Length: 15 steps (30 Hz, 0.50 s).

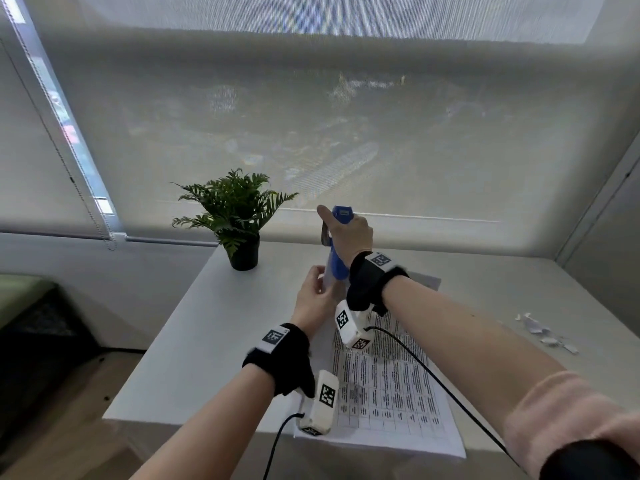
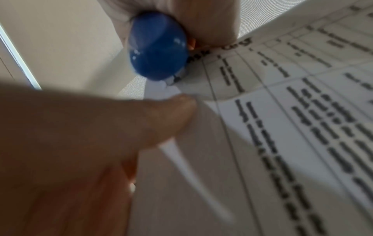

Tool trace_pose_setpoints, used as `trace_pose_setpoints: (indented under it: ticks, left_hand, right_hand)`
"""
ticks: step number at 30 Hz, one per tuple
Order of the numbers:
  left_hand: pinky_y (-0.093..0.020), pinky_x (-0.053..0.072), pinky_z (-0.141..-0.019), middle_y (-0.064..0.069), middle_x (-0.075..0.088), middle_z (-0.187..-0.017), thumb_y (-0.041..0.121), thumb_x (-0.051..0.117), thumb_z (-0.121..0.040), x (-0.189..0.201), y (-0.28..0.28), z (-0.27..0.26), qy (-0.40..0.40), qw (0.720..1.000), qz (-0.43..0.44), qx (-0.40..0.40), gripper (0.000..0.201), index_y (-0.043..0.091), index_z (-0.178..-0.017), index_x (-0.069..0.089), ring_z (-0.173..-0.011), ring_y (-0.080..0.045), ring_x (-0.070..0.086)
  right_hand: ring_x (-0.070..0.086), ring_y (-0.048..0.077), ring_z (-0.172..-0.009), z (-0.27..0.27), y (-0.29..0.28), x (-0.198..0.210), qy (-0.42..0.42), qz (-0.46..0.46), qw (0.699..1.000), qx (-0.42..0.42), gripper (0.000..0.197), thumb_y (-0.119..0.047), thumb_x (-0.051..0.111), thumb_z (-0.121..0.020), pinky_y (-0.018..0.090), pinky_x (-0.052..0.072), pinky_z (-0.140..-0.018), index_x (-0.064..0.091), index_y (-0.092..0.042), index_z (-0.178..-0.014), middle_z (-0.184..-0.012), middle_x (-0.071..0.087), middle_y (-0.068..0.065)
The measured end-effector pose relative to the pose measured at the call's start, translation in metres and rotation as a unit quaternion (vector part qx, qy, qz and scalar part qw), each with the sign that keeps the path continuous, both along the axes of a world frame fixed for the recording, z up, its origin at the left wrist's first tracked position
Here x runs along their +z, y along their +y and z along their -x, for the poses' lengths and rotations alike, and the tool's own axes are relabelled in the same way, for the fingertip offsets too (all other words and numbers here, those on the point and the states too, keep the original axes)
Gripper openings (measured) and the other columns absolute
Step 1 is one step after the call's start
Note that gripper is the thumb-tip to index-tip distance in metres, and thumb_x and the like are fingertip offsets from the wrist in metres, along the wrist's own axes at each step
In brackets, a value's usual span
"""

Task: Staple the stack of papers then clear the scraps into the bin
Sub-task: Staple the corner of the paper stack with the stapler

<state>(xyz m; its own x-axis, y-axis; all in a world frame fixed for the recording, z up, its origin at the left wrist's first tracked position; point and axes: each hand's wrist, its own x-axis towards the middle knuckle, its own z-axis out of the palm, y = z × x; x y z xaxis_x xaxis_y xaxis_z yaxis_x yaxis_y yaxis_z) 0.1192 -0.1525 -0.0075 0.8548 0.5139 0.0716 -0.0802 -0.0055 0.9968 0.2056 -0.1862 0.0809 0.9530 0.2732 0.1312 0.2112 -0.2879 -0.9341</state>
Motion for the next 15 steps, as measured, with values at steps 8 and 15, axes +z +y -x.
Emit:
trace_pose_setpoints:
  ticks: [8, 15]
  left_hand:
    - [-0.020, 0.054, -0.074, -0.013, 0.069, -0.101, 0.025, 0.072, -0.079, 0.019, 0.014, 0.002, -0.004, 0.999, 0.017, -0.047, 0.042, -0.002, -0.111, 0.063, -0.083, -0.016, 0.065]
    - [-0.030, 0.050, -0.076, -0.009, 0.068, -0.090, 0.019, 0.069, -0.084, 0.019, 0.019, 0.000, 0.014, 0.999, -0.047, -0.011, 0.016, 0.011, -0.097, 0.066, -0.080, -0.018, 0.062]
  right_hand:
    - [0.064, 0.029, -0.086, 0.000, 0.001, -0.003, -0.033, 0.011, 0.999, 0.006, 0.044, -0.060, 0.063, -0.075, 0.034, 0.046, -0.081, 0.055, -0.018, -0.064, -0.079, 0.067, 0.009]
    - [0.058, 0.026, -0.075, 0.001, 0.006, -0.005, -0.022, -0.008, 1.000, 0.004, 0.046, -0.057, 0.064, -0.075, 0.028, 0.037, -0.071, 0.060, -0.012, -0.073, -0.076, 0.063, 0.007]
